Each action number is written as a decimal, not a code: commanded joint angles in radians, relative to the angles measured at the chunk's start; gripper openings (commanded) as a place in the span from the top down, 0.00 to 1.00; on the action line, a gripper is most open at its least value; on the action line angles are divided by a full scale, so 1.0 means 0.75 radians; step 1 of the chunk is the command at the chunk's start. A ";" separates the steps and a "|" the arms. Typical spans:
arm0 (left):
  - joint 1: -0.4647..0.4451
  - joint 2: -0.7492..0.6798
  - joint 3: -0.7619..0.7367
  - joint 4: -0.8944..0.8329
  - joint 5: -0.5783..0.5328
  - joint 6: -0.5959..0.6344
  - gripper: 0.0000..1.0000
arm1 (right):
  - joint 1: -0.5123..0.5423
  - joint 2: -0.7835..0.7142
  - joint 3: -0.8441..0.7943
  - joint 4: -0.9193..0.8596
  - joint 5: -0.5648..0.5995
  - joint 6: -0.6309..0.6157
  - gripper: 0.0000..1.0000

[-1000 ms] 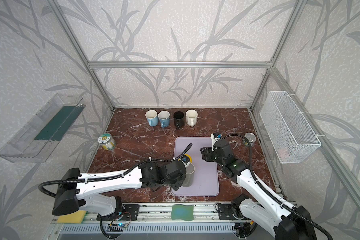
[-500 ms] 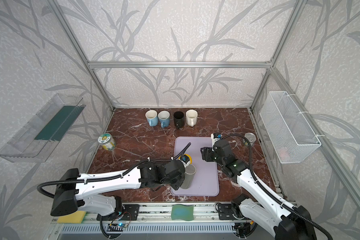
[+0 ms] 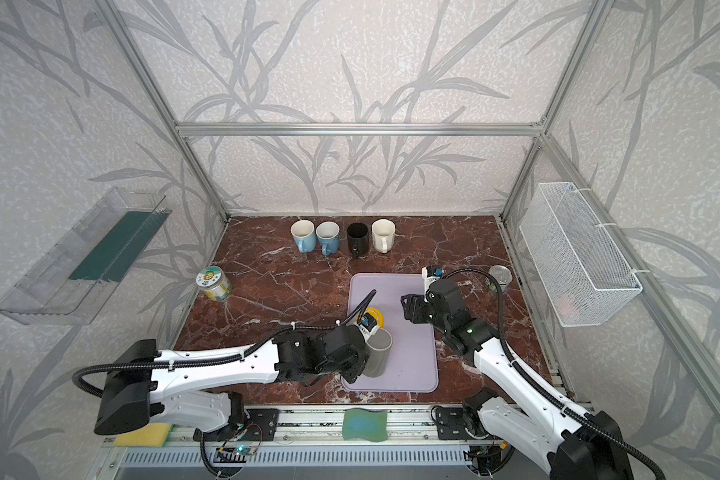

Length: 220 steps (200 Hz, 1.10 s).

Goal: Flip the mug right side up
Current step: 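Close the left gripper on the grey mug's base, then lift the grey mug off the tray with the left gripper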

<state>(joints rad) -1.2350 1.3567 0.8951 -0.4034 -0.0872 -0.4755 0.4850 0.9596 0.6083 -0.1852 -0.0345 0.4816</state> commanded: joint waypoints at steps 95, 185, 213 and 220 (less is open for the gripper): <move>-0.042 0.055 -0.001 -0.100 -0.074 -0.078 1.00 | 0.005 -0.023 -0.005 -0.013 0.008 -0.008 0.33; -0.061 0.131 0.032 -0.166 -0.093 -0.122 0.66 | 0.004 -0.046 -0.010 -0.023 0.011 -0.006 0.33; -0.061 0.162 0.046 -0.180 -0.103 -0.127 0.65 | 0.006 -0.049 -0.009 -0.029 0.013 -0.008 0.33; -0.061 0.165 0.049 -0.180 -0.106 -0.127 0.65 | 0.006 -0.050 -0.010 -0.030 0.014 -0.008 0.33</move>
<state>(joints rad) -1.2762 1.4651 0.8974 -0.5007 -0.1333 -0.5533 0.4854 0.9398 0.6083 -0.1928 -0.0345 0.4816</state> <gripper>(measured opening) 0.352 0.666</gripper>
